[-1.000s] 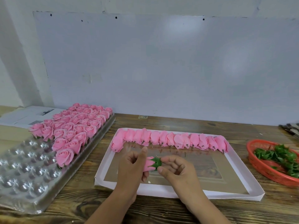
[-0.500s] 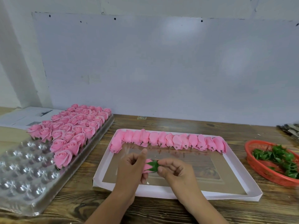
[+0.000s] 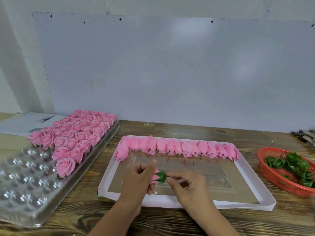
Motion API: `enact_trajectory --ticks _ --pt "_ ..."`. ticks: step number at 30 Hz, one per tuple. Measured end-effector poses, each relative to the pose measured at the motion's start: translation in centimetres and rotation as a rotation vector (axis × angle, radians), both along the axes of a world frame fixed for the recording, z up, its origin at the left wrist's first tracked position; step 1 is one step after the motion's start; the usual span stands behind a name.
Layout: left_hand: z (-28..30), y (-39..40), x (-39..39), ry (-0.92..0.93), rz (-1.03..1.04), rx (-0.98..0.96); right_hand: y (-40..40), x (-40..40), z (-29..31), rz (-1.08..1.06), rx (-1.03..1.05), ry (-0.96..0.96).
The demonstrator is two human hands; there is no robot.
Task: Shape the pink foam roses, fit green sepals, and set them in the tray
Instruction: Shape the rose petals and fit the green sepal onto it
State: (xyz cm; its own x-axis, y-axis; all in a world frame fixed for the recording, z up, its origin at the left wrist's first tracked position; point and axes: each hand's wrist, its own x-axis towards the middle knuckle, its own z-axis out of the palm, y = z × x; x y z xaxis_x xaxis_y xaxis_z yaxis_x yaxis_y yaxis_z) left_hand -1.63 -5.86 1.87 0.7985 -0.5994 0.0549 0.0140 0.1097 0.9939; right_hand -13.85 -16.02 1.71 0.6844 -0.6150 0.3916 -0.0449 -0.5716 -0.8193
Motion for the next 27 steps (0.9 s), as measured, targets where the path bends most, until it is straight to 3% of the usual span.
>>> enact_trajectory --ticks 8,15,27 --pt "0.22 -0.04 -0.24 -0.006 0.018 0.015 0.50 -0.04 0.08 0.152 0.004 0.024" --pt "0.47 -0.18 -0.65 -0.077 0.075 0.045 0.41 0.04 -0.18 0.130 -0.047 0.028" --pt "0.18 -0.47 -0.81 0.000 0.126 0.075 0.40 0.33 -0.84 0.189 0.141 0.014"
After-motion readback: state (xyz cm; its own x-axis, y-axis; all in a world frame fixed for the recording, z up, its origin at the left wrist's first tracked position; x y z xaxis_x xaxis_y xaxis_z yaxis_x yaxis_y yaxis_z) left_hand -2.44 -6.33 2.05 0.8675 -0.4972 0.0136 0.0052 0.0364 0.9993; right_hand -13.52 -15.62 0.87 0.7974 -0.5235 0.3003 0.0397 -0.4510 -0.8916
